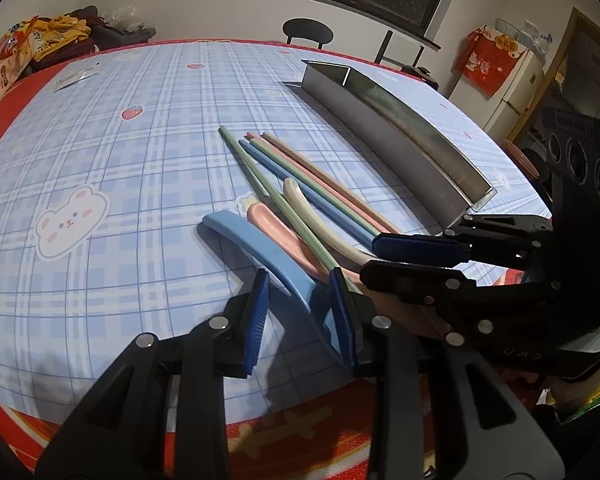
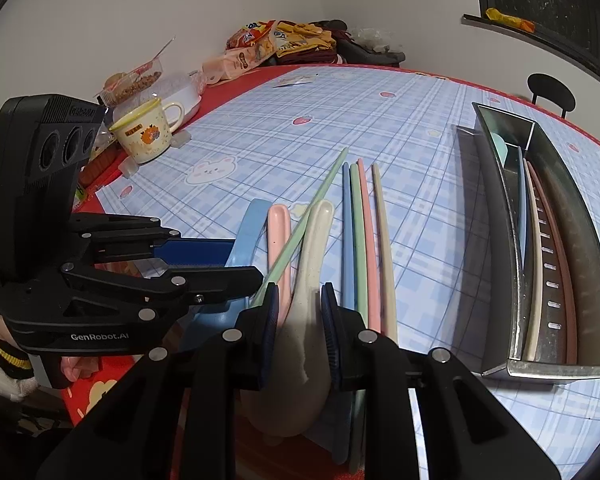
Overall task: Organize utensils
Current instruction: 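Grasp the blue spoon with the left tool while the right tool grasps the cream spoon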
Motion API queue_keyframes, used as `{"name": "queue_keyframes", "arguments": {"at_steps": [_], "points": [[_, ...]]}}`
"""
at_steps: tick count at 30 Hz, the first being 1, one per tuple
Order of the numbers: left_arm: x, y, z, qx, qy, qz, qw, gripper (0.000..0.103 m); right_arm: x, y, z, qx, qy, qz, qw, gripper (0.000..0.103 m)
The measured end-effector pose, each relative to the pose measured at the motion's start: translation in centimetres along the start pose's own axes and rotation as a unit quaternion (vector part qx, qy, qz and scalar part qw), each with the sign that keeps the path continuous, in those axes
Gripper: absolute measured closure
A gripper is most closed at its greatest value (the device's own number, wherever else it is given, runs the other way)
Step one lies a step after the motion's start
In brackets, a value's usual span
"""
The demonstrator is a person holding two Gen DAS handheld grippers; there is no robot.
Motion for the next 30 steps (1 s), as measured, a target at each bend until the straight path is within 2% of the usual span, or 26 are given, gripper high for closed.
{"name": "queue_keyframes", "arguments": {"at_steps": [3, 5, 13, 16, 21, 24, 30], "points": [[0.0, -0.3, 0.0, 0.005, 0.0, -0.006, 1.0, 0.071, 0.0, 0.0, 0.0, 0.0, 0.0, 0.0, 1.0, 0.081], [-0.1, -0.4, -0.1, 0.001, 0.002, -0.009, 1.0, 0.08, 0.0, 0.0, 0.0, 0.002, 0.001, 0.0, 1.0, 0.081], [0.1, 0.3, 0.5, -0.005, 0.001, -0.008, 1.0, 0.087, 0.0, -0.3, -0.2, 0.008, 0.005, -0.008, 1.0, 0.081], [0.2, 0.2, 0.8, 0.008, 0.004, -0.029, 0.9995, 0.089, 0.0, -0.5, -0.3, 0.008, 0.006, -0.013, 1.0, 0.081], [0.2, 1.6, 1.4, 0.025, 0.0, -0.032, 0.9992, 0.092, 0.4, 0.4, -0.5, -0.022, 0.012, 0.006, 1.0, 0.081], [-0.1, 2.6, 1.6, 0.011, -0.005, -0.013, 0.9998, 0.092, 0.7, 1.4, -0.8, -0.049, 0.02, 0.032, 0.998, 0.081], [-0.4, 1.9, 1.5, 0.014, -0.011, -0.029, 0.9994, 0.092, 1.5, 2.5, -1.3, -0.081, 0.056, 0.082, 0.992, 0.081]]}}
Point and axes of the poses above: each gripper's, at about its wrist camera, not at the fingertips, and z roughly against the way its jaws point, y to its left, x to its top, the point moved 1 cm from there along -z, roughly the way its jaws point, and after that the axes turned 4 degrees about z, right-handed, at the moved point
